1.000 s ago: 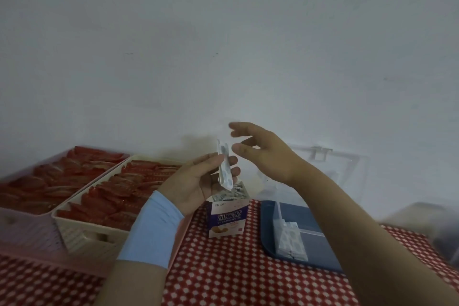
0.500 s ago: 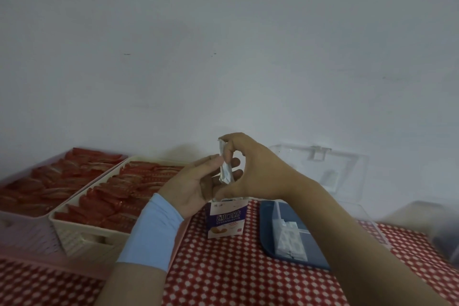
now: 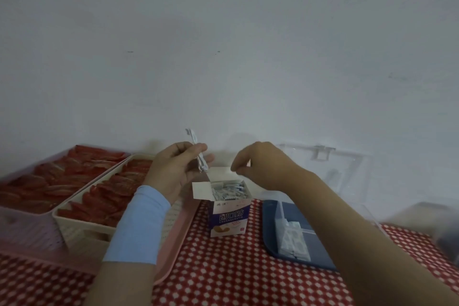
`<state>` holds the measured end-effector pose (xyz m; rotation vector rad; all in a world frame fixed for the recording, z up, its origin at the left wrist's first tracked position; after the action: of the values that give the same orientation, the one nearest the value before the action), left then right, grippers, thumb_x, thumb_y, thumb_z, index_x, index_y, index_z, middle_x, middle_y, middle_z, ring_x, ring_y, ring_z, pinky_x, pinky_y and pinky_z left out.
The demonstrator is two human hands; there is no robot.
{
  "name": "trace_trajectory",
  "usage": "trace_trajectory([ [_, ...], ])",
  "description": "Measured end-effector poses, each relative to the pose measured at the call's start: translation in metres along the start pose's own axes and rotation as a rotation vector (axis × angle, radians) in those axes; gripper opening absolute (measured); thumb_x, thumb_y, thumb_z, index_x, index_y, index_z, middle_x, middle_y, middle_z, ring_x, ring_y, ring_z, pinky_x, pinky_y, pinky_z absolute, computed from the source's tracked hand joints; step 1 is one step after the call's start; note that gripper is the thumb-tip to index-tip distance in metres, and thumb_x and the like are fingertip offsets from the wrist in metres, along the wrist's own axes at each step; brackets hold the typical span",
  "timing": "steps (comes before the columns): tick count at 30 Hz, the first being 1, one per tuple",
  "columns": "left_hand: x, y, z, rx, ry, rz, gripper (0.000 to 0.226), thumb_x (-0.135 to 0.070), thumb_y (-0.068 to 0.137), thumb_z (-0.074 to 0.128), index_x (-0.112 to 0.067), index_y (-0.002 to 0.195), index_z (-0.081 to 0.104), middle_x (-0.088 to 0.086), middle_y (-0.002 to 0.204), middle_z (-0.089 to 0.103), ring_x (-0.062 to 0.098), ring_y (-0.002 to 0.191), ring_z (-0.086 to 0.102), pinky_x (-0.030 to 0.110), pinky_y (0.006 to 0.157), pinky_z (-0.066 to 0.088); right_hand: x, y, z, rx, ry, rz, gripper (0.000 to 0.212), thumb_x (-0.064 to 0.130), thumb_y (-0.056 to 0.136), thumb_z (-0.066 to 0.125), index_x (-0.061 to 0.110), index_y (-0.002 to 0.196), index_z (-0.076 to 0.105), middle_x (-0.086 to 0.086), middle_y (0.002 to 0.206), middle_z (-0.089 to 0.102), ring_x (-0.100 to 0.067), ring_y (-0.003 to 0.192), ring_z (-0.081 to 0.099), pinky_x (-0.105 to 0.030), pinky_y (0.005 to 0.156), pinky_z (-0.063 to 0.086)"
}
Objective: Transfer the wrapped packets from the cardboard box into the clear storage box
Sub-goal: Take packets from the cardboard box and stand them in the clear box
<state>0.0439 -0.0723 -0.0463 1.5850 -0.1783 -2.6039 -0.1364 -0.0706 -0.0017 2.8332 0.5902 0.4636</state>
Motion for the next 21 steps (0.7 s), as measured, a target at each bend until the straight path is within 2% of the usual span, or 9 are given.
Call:
trace_trajectory([
  [3,0.003,0.002,0.002,0.004,0.042,-0.001,0.009,-0.004,0.089,0.068,-0.001,0.094,0.061,0.017,0.091,0.071,0.031,0.091,0.075,0.034,0.069,0.063,0.003,0.005,0.025,0.115,-0.185,0.009,0.012,0.027,0.090,0.069,0.028,0.097,0.080,0.011,0.099,0.075,-0.009,0.089,0.066,-0.030,0.086,0.055],
  [7,0.007,0.005,0.002,-0.013,0.082,-0.008,0.013,-0.005,0.087,0.072,-0.002,0.094,0.061,0.020,0.085,0.070,0.032,0.091,0.075,0.036,0.063,0.062,0.004,0.011,0.043,0.162,-0.359,0.013,0.013,0.032,0.091,0.066,0.030,0.098,0.077,0.010,0.100,0.074,-0.014,0.092,0.065,-0.035,0.091,0.049],
  [11,0.010,0.006,0.004,-0.006,0.089,-0.006,0.013,-0.004,0.088,0.072,-0.003,0.095,0.060,0.019,0.088,0.070,0.030,0.088,0.075,0.036,0.060,0.061,0.001,0.013,0.046,0.176,-0.352,0.022,0.014,0.030,0.091,0.067,0.030,0.102,0.076,0.011,0.105,0.073,-0.014,0.098,0.064,-0.034,0.096,0.045],
  [16,0.014,0.008,0.006,0.011,0.167,0.002,0.013,-0.007,0.089,0.072,-0.006,0.089,0.059,0.019,0.090,0.071,0.030,0.088,0.076,0.039,0.071,0.063,-0.002,0.015,0.040,0.158,-0.274,0.052,0.014,0.028,0.091,0.067,0.030,0.098,0.079,0.013,0.099,0.074,-0.012,0.094,0.065,-0.034,0.095,0.047],
  [21,0.015,0.009,0.008,0.017,0.168,0.004,0.014,-0.007,0.088,0.073,-0.007,0.088,0.058,0.019,0.089,0.070,0.031,0.089,0.075,0.037,0.071,0.063,-0.008,0.012,0.044,0.113,-0.307,0.087,0.021,0.036,0.097,0.058,0.026,0.105,0.075,0.007,0.102,0.072,-0.015,0.095,0.064,-0.037,0.092,0.049],
])
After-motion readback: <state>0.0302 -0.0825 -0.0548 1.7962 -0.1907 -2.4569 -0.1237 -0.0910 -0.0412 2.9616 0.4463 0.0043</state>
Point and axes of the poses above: each hand's wrist, its own y-axis towards the middle knuckle, its own z-axis out of the palm, x = y × z, the point moved 6 cm from there along y, towards the middle knuckle
